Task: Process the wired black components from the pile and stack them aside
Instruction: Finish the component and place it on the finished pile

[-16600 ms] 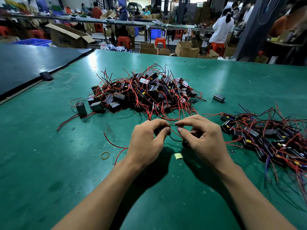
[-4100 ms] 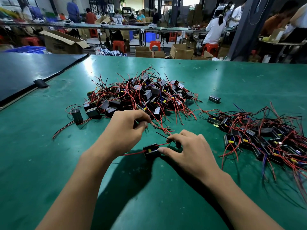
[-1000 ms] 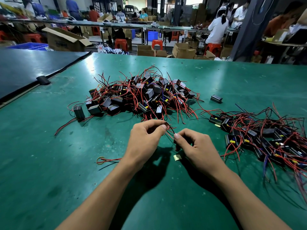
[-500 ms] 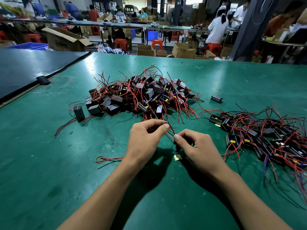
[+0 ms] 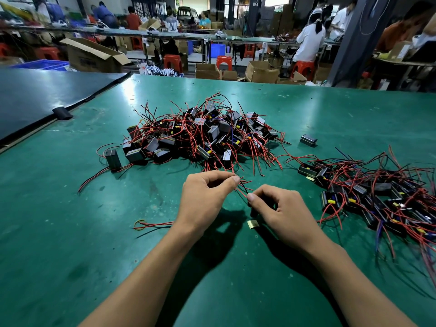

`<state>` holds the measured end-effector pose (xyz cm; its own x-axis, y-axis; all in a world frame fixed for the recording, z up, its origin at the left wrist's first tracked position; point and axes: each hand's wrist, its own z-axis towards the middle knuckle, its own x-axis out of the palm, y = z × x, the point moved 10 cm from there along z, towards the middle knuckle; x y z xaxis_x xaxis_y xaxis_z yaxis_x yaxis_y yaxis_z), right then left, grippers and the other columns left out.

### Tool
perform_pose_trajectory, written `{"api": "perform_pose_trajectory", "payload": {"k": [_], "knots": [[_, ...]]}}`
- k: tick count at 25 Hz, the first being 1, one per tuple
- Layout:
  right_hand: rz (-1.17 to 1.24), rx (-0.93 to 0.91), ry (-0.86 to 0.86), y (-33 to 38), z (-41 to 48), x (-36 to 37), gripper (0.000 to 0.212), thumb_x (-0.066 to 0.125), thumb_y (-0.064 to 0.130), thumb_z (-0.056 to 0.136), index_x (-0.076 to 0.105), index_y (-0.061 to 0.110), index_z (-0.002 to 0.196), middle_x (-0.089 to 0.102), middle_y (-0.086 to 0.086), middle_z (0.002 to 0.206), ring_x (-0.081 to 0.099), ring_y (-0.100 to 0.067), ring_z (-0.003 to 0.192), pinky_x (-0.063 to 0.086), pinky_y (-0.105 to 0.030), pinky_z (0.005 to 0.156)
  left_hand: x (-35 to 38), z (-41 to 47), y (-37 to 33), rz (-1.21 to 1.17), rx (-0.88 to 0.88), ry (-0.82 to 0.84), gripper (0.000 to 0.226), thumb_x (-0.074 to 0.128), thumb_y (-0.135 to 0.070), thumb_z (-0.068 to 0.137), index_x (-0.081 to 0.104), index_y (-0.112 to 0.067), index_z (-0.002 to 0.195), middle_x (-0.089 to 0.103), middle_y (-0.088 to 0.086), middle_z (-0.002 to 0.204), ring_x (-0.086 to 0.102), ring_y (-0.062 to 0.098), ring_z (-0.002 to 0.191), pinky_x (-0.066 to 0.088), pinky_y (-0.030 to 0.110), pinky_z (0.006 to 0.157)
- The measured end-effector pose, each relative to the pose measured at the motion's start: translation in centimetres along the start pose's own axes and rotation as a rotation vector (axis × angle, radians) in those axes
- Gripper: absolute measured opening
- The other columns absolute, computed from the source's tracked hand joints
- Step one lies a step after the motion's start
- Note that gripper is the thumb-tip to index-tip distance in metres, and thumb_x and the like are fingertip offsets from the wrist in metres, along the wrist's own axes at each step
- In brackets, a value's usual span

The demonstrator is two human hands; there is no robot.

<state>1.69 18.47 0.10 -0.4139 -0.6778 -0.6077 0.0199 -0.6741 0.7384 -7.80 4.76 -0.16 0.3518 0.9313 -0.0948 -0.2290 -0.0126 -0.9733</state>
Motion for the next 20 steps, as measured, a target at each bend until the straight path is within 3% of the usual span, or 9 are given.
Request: {"api": "perform_pose_trajectory", "payload": {"k": [5, 7, 11, 13, 16, 20], "knots": [[0.015, 0.023, 0.03, -0.3, -0.1, -0.1, 0.021, 0.066, 0.029, 0.094, 0.069, 0.019, 0.076, 0.07, 0.002, 0.066, 0.065, -0.02, 0.062, 0.053, -0.04, 0.066, 0.1, 0.0, 0.0, 0.004, -0.016, 0.029, 0.006, 0.077, -0.022, 0.082, 0.079, -0.017, 0.079, 0.064, -0.004, 0.058, 0.048, 0.004, 0.055, 0.039, 0.014, 0.054], [0.009, 0.029, 0.049, -0.4, -0.1, -0.1, 0.019, 0.067, 0.029, 0.094, 0.07, 0.02, 0.077, 0.071, 0.004, 0.067, 0.065, -0.023, 0.063, 0.053, -0.04, 0.065, 0.2, -0.2, -0.2, 0.018, -0.005, 0.024, 0.005, 0.077, -0.02, 0.082, 0.079, -0.017, 0.078, 0.068, -0.003, 0.062, 0.051, 0.001, 0.057, 0.04, 0.012, 0.056], [0.113, 0.017, -0.059, 0.2, 0.0, -1.3, 0.006, 0.07, 0.031, 0.091, 0.073, 0.027, 0.095, 0.07, 0.017, 0.074, 0.057, -0.004, 0.055, 0.047, -0.02, 0.055, 0.6, -0.5, -1.5, 0.078, 0.088, 0.048, 0.004, 0.076, -0.014, 0.082, 0.079, -0.012, 0.08, 0.067, -0.008, 0.067, 0.052, -0.005, 0.056, 0.039, 0.01, 0.058], [0.172, -0.005, -0.146, 0.8, 0.0, -2.1, 0.013, 0.072, 0.03, 0.089, 0.073, 0.03, 0.102, 0.07, 0.018, 0.08, 0.055, -0.005, 0.056, 0.047, -0.02, 0.055, 1.2, -0.8, -2.5, 0.144, 0.183, 0.094, 0.004, 0.075, -0.011, 0.083, 0.079, -0.011, 0.082, 0.065, -0.002, 0.07, 0.053, 0.0, 0.06, 0.04, 0.014, 0.061], [0.094, -0.063, -0.188, 1.8, 0.0, -2.4, 0.003, 0.076, 0.03, 0.086, 0.075, 0.027, 0.087, 0.069, 0.02, 0.077, 0.056, -0.004, 0.059, 0.042, -0.013, 0.059, 1.9, -1.5, -3.8, 0.33, 0.343, 0.129, 0.007, 0.074, -0.012, 0.084, 0.08, -0.014, 0.086, 0.064, 0.0, 0.069, 0.053, 0.008, 0.068, 0.039, 0.018, 0.063], [0.065, -0.041, -0.182, 1.5, 0.0, -2.4, 0.016, 0.076, 0.028, 0.086, 0.072, 0.022, 0.073, 0.063, 0.016, 0.062, 0.051, -0.003, 0.054, 0.037, -0.012, 0.056, 2.2, -1.9, -3.8, 0.401, 0.405, 0.144, 0.006, 0.074, -0.013, 0.083, 0.079, -0.016, 0.085, 0.066, 0.0, 0.07, 0.056, 0.013, 0.071, 0.044, 0.024, 0.066]]}}
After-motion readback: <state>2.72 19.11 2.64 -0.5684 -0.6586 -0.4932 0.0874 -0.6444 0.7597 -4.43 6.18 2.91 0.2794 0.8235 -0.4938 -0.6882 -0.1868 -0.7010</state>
